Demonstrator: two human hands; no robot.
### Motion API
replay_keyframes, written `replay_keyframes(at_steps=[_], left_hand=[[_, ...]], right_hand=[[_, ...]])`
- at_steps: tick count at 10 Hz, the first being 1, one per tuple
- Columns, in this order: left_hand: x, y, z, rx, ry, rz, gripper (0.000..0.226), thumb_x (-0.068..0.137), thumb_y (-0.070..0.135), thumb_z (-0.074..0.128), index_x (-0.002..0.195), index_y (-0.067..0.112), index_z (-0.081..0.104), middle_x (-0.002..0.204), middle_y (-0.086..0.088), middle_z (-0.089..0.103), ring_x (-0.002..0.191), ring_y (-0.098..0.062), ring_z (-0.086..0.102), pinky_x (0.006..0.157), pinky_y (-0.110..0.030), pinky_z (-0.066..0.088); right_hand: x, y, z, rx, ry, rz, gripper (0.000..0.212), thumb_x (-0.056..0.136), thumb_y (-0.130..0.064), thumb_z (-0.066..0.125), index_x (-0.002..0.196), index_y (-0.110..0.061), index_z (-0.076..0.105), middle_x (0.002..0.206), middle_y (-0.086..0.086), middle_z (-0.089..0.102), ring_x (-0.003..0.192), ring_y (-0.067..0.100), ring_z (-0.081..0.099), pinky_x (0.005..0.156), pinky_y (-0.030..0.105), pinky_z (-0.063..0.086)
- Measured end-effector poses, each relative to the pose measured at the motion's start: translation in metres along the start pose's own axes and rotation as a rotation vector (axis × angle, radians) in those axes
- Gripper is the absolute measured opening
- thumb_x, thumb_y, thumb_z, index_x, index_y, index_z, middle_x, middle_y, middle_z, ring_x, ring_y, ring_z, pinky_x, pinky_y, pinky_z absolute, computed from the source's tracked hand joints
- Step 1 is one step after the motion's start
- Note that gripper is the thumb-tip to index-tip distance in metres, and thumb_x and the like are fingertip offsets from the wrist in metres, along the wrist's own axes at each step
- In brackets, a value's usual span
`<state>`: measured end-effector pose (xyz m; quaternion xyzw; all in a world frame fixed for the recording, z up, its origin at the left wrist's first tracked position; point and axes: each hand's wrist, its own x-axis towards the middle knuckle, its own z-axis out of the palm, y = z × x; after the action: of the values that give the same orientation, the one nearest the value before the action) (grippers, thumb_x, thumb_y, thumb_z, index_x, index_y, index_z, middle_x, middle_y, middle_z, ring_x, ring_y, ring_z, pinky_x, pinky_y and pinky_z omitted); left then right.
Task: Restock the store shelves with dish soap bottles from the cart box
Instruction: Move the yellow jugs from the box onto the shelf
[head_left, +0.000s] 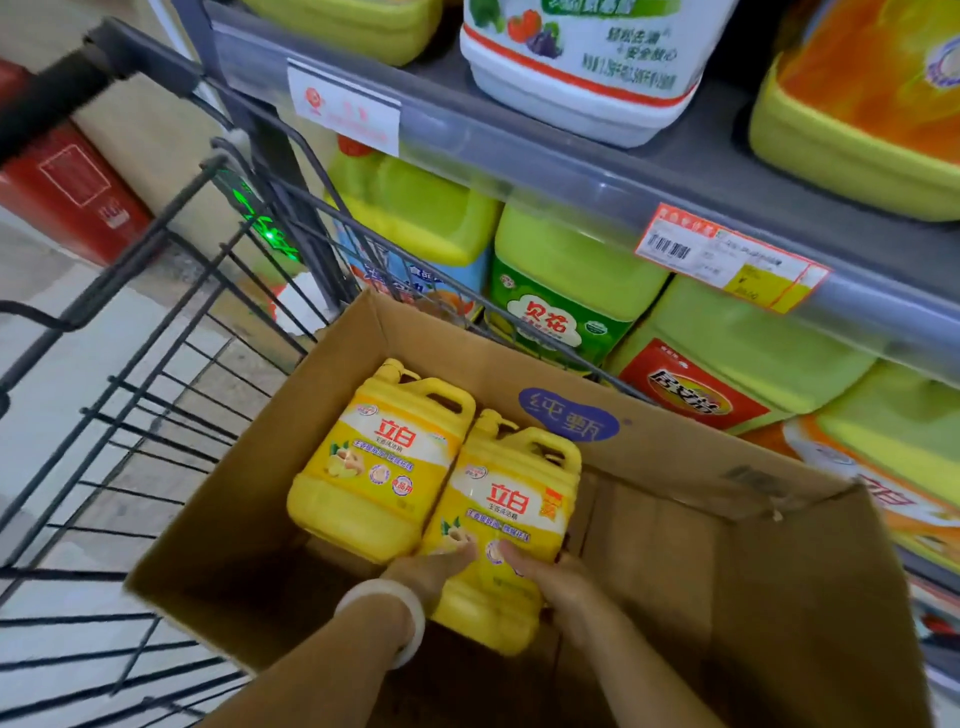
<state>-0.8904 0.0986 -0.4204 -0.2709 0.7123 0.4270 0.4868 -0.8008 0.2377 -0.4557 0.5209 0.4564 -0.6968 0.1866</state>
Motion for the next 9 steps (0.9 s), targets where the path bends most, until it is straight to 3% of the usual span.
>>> replay_keyframes(at_steps=[2,3,4,5,6,7,8,9], left_hand=[[0.007,0.004,0.002,0.098,-0.216,-0.060,0.084,0.064,0.045,0.080,0.134,0.010,0.048,0.137,-0.014,0.051,0.127,-0.033,0.047,0.107,-0.041,0.037],[0.010,0.006,0.004,0.102,-0.255,-0.059,0.067,0.080,0.037,0.070,0.137,0.013,0.044,0.140,-0.013,0.048,0.129,-0.033,0.044,0.111,-0.045,0.033],[0.005,0.009,0.001,0.041,-0.373,-0.023,0.082,0.060,0.044,0.082,0.129,0.016,0.050,0.135,-0.013,0.051,0.129,-0.033,0.044,0.112,-0.046,0.030],[-0.010,0.013,0.001,0.204,-0.555,0.011,0.060,0.083,0.045,0.064,0.132,0.015,0.048,0.136,-0.008,0.052,0.129,-0.026,0.046,0.111,-0.038,0.034],[-0.024,0.011,0.002,0.193,-0.579,0.019,0.053,0.077,0.032,0.075,0.123,0.012,0.058,0.128,-0.007,0.060,0.119,-0.025,0.056,0.106,-0.041,0.040],[-0.056,0.019,0.002,0.160,-0.625,0.070,0.052,0.066,0.016,0.081,0.116,0.011,0.064,0.110,-0.012,0.071,0.104,-0.029,0.066,0.095,-0.049,0.049],[-0.103,0.031,0.001,0.282,-0.654,0.223,0.070,0.047,0.027,0.092,0.111,0.021,0.064,0.103,-0.001,0.074,0.100,-0.022,0.068,0.086,-0.041,0.054],[-0.143,0.044,0.007,0.312,-0.697,0.392,0.090,0.027,0.032,0.094,0.111,0.021,0.064,0.105,0.000,0.074,0.101,-0.021,0.068,0.089,-0.041,0.054]], right_hand=[[-0.002,-0.003,-0.008,0.110,-0.109,0.012,0.059,0.055,-0.025,0.085,0.111,-0.015,0.068,0.100,0.008,0.074,0.092,0.025,0.071,0.076,0.036,0.057],[-0.006,0.000,-0.007,0.164,-0.112,0.023,0.062,0.054,-0.023,0.086,0.112,-0.014,0.067,0.102,0.011,0.073,0.093,0.027,0.071,0.076,0.038,0.057],[-0.017,0.002,-0.011,0.214,-0.097,0.012,0.066,0.051,-0.023,0.088,0.113,-0.014,0.067,0.104,0.013,0.072,0.095,0.030,0.070,0.081,0.043,0.056],[-0.038,0.006,-0.018,0.258,-0.102,0.021,0.068,0.050,-0.025,0.088,0.114,-0.014,0.066,0.105,0.013,0.072,0.096,0.030,0.070,0.081,0.042,0.056],[-0.065,0.012,-0.030,0.259,-0.103,-0.011,0.077,0.044,-0.029,0.093,0.115,-0.015,0.066,0.106,0.013,0.072,0.098,0.030,0.069,0.089,0.047,0.053],[-0.104,0.007,-0.042,0.284,-0.094,-0.102,0.065,0.054,-0.021,0.089,0.114,-0.014,0.066,0.106,0.013,0.072,0.099,0.031,0.069,0.092,0.051,0.051],[-0.144,-0.004,-0.052,0.292,-0.094,-0.252,0.069,0.055,-0.019,0.089,0.118,-0.013,0.063,0.109,0.014,0.071,0.100,0.033,0.068,0.093,0.053,0.050],[-0.185,-0.023,-0.066,0.230,-0.028,-0.386,0.095,0.041,-0.028,0.095,0.125,-0.014,0.054,0.110,0.011,0.071,0.100,0.031,0.068,0.092,0.053,0.051]])
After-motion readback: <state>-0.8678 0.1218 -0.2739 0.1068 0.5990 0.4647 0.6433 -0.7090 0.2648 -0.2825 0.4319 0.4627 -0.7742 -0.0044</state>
